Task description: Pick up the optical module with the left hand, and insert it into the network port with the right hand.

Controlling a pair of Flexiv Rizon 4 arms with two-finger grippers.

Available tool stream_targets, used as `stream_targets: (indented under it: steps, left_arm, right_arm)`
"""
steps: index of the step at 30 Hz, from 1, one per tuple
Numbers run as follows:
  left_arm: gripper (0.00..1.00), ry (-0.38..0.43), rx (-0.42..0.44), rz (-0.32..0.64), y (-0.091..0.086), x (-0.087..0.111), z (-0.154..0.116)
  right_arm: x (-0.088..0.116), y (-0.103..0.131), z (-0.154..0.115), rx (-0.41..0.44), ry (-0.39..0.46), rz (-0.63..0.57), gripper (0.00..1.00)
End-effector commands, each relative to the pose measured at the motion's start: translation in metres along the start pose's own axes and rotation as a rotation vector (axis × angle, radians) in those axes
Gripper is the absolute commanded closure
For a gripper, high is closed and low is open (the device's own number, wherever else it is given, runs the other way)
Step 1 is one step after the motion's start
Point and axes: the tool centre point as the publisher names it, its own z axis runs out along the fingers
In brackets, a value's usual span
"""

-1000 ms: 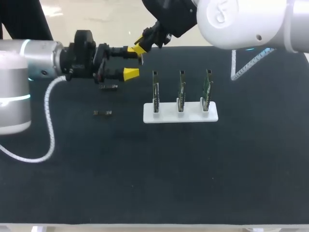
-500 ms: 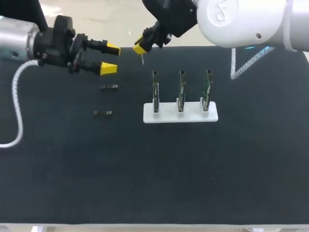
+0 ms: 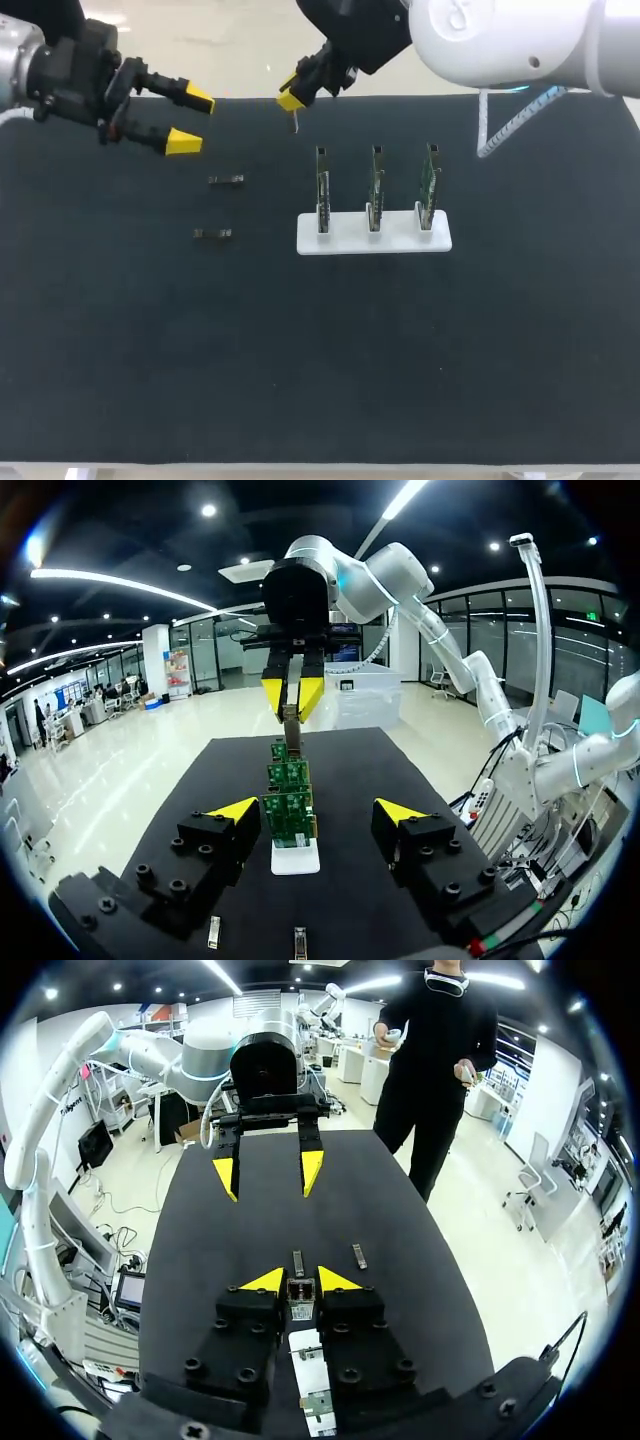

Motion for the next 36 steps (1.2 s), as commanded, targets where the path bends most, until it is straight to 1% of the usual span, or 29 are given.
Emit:
stream_targets:
  steps: [1,15,19,22,27,31,32,34,36]
  left_arm:
    - [0.00,0.003,0.005,0.000,0.002,0.000,0.000]
    - [0.00,0.003,0.005,0.000,0.002,0.000,0.000]
    - [0.00,0.003,0.005,0.000,0.002,0.000,0.000]
    - [0.00,0.003,0.005,0.000,0.002,0.000,0.000]
    - [0.00,0.003,0.005,0.000,0.002,0.000,0.000]
    - [0.00,0.003,0.005,0.000,0.002,0.000,0.000]
    - [0.00,0.003,0.005,0.000,0.002,0.000,0.000]
    - [0.00,0.003,0.005,0.000,0.002,0.000,0.000]
    - [0.00,0.003,0.005,0.000,0.002,0.000,0.000]
  right_arm:
    - [-0.002,-0.005,0.001,-0.012,0.000,0.000,1.00]
    - [-0.002,-0.005,0.001,-0.012,0.000,0.000,1.00]
    - [0.013,-0.017,-0.002,-0.068,-0.014,-0.094,1.00]
    - [0.022,-0.022,-0.003,-0.080,-0.016,-0.127,1.00]
    - [0.033,-0.026,-0.001,-0.100,-0.056,-0.136,1.00]
    - [0.039,-0.028,0.003,-0.102,-0.069,-0.147,1.00]
    - [0.040,-0.029,0.004,-0.099,-0.086,-0.139,1.00]
    - [0.042,-0.030,0.006,-0.103,-0.085,-0.151,1.00]
    - [0.044,-0.032,0.008,-0.107,-0.104,-0.152,1.00]
